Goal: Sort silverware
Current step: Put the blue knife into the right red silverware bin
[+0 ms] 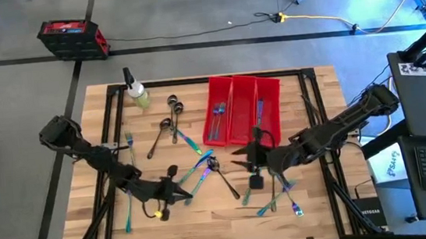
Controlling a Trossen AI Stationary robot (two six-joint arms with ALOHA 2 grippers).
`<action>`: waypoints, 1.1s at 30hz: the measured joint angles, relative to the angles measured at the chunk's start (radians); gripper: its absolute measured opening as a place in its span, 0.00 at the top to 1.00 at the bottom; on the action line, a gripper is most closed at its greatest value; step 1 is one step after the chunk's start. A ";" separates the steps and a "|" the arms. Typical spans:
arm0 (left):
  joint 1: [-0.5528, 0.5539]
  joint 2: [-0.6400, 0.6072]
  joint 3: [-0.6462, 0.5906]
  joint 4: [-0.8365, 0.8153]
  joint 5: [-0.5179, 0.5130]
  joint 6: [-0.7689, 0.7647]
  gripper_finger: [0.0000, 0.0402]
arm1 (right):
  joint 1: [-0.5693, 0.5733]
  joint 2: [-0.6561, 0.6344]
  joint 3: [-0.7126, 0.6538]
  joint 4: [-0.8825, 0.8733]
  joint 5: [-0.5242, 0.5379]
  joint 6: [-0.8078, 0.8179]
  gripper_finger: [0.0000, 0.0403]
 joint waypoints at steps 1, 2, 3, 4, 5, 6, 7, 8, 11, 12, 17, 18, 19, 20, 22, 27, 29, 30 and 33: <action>-0.006 0.000 -0.020 0.044 0.000 0.007 1.00 | -0.004 0.020 0.000 0.038 -0.004 0.041 0.77; -0.009 0.000 -0.039 0.071 0.002 0.002 1.00 | -0.006 0.041 0.000 0.075 -0.009 0.091 0.77; -0.011 0.000 -0.056 0.083 0.017 -0.006 1.00 | -0.007 0.065 0.000 0.106 -0.010 0.113 0.77; -0.011 0.000 -0.069 0.083 0.035 -0.013 1.00 | -0.015 0.088 0.000 0.127 -0.013 0.117 0.77; -0.011 0.000 -0.080 0.081 0.055 -0.024 1.00 | -0.022 0.112 0.000 0.142 -0.017 0.115 0.77; -0.011 0.000 -0.090 0.079 0.072 -0.031 1.00 | -0.028 0.134 -0.001 0.157 -0.024 0.099 0.77; -0.011 0.000 -0.100 0.073 0.084 -0.032 1.00 | -0.030 0.155 -0.001 0.162 -0.047 0.079 0.77; -0.011 0.001 -0.105 0.067 0.091 -0.026 1.00 | -0.038 0.179 -0.001 0.165 -0.076 0.052 0.77; -0.010 0.001 -0.112 0.054 0.095 0.038 1.00 | -0.052 0.249 -0.002 0.176 -0.143 -0.001 0.77; -0.010 0.001 -0.112 0.044 0.095 0.061 1.00 | -0.060 0.271 -0.002 0.196 -0.167 -0.026 0.77; -0.007 0.000 -0.106 0.006 0.024 0.098 1.00 | -0.124 0.373 0.000 0.286 -0.340 -0.087 0.78; -0.009 0.000 -0.106 0.015 -0.006 0.098 1.00 | -0.148 0.392 0.002 0.286 -0.406 -0.085 0.78; -0.009 0.000 -0.105 0.022 -0.024 0.101 1.00 | -0.172 0.412 0.013 0.277 -0.458 -0.084 0.79; -0.009 0.000 -0.104 0.022 -0.032 0.100 1.00 | -0.192 0.430 0.025 0.274 -0.495 -0.088 0.79; -0.009 0.000 -0.104 0.019 -0.035 0.086 1.00 | -0.223 0.459 0.054 0.276 -0.541 -0.136 0.79; -0.009 0.000 -0.104 0.012 -0.054 0.062 1.00 | -0.260 0.544 0.155 0.229 -0.701 -0.326 0.75; -0.010 0.000 -0.104 0.003 -0.065 0.036 1.00 | -0.273 0.575 0.180 0.238 -0.779 -0.363 0.72; -0.009 0.000 -0.104 0.004 -0.075 0.014 1.00 | -0.277 0.587 0.190 0.239 -0.793 -0.383 0.71; -0.009 -0.004 -0.104 0.007 -0.081 -0.048 1.00 | -0.280 0.616 0.210 0.241 -0.809 -0.470 0.67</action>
